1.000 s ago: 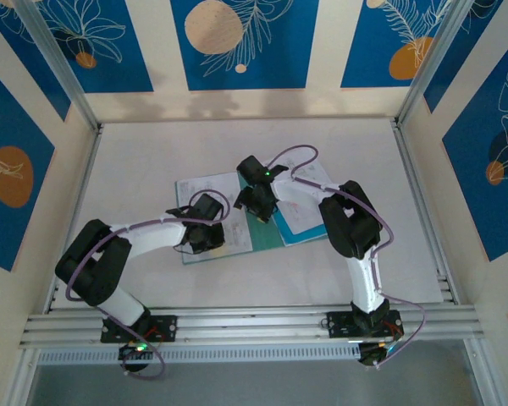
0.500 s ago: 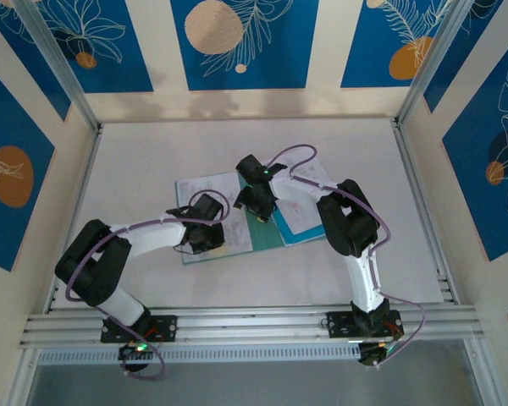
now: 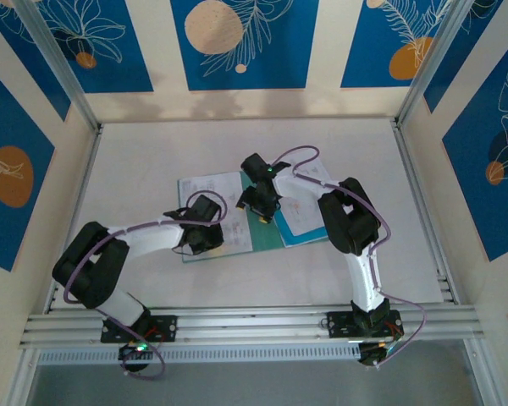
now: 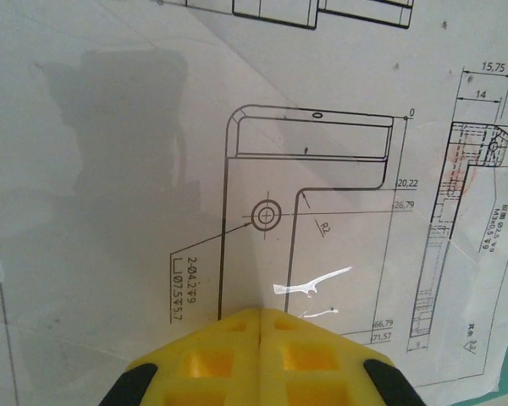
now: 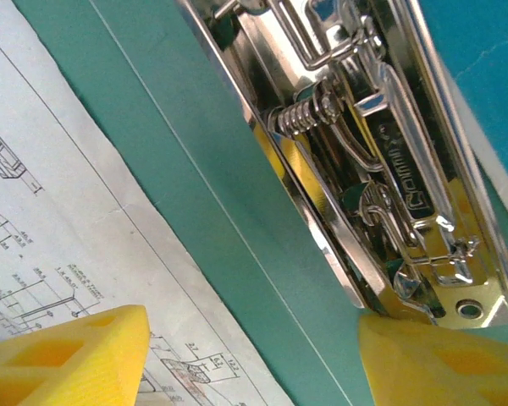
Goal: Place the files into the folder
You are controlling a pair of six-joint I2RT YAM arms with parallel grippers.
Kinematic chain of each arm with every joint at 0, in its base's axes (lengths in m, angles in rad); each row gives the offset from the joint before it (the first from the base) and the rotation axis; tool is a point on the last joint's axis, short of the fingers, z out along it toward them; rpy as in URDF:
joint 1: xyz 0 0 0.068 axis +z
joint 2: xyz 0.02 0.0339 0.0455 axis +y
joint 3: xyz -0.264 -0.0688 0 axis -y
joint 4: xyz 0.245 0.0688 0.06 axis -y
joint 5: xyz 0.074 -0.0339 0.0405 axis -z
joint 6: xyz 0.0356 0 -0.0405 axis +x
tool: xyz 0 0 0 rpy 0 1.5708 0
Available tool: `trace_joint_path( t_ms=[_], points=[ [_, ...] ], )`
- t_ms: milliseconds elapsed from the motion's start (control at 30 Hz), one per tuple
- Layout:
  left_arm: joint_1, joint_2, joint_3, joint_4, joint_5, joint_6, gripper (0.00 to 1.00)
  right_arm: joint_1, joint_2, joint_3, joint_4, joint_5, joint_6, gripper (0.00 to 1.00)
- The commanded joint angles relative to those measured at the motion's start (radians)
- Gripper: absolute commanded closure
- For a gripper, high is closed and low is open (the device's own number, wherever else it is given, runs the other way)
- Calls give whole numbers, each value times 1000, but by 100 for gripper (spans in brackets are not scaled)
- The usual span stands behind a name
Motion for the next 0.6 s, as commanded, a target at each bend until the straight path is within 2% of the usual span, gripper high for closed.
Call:
trace_joint_path(
  t_ms=[0, 200, 467, 567],
  points=[
    [31, 11, -62, -142, -59, -30, 100, -75, 88, -65, -132, 108, -56, 31],
    [36, 3, -78, -136, -56, -38, 100, -93, 73, -51, -137, 126, -123, 31],
    [38, 1, -81, -134, -56, -43, 100, -68, 84, 26, -213, 216, -181, 31],
    [37, 3, -83, -126, -53, -47, 100, -68, 96, 28, -208, 197, -197, 31]
  ],
)
